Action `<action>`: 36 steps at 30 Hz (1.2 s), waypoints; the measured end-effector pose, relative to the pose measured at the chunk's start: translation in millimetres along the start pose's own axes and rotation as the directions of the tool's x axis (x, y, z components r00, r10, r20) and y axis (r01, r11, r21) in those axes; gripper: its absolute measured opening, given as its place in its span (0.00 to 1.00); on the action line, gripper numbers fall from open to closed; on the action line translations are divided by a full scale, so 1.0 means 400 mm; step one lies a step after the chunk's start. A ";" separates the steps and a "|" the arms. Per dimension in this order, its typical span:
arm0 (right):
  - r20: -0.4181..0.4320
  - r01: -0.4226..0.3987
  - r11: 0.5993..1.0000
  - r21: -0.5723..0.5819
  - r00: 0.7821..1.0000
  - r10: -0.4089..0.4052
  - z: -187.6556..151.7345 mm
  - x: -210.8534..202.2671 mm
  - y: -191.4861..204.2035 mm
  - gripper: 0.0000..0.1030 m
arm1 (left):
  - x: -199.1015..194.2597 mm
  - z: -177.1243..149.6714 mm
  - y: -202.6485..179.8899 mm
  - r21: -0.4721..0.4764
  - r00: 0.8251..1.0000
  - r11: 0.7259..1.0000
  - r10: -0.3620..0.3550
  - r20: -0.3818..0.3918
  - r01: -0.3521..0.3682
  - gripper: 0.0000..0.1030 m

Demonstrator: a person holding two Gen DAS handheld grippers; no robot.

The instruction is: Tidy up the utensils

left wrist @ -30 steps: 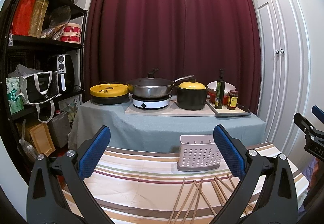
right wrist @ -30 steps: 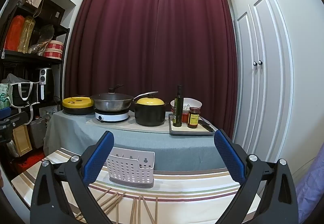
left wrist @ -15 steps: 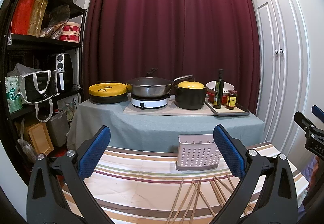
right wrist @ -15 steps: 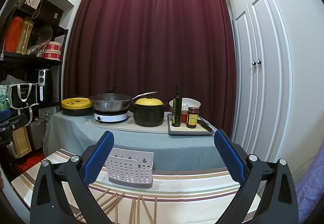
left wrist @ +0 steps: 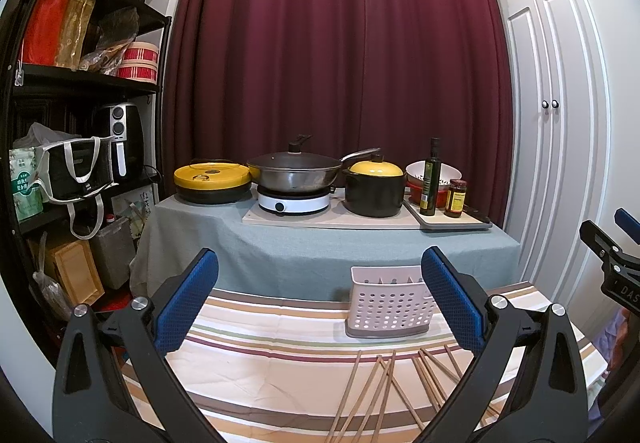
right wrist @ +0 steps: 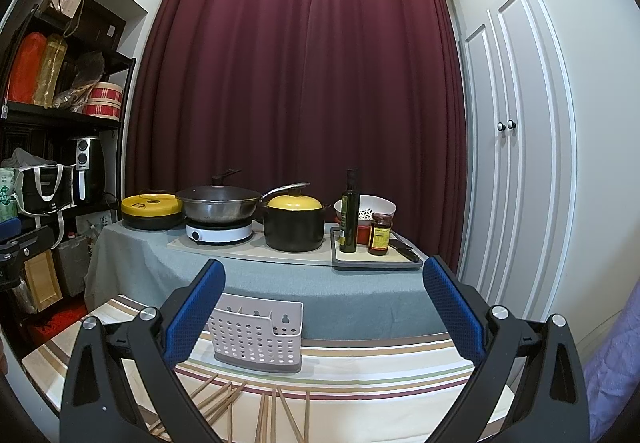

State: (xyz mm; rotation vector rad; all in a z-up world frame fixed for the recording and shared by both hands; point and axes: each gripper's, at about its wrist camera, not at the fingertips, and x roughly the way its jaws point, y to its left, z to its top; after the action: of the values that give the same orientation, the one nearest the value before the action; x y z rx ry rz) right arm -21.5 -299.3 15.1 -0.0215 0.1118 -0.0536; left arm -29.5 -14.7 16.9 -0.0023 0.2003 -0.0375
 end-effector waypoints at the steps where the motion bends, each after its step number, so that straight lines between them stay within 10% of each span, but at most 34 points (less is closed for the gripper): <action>1: 0.000 0.000 1.000 0.000 1.000 0.000 0.002 0.000 -0.001 0.94 | 0.001 -0.001 -0.005 0.000 1.000 1.000 0.000 0.000 0.000 0.96; 25: 0.005 -0.001 1.000 -0.003 1.000 0.001 -0.012 0.001 0.000 0.94 | 0.015 -0.009 -0.029 -0.006 1.000 1.000 -0.013 -0.003 0.013 0.96; 36: -0.078 -0.045 0.999 0.002 0.996 0.045 -0.118 0.060 -0.041 0.94 | 0.129 -0.155 -0.029 -0.004 0.991 0.999 -0.049 -0.122 0.049 0.96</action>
State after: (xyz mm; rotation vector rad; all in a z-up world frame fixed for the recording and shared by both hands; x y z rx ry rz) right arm -3.7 -317.7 -34.1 -0.0168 0.1907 -0.0098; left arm 8.2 -28.2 -54.1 -0.0055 0.3225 -0.0864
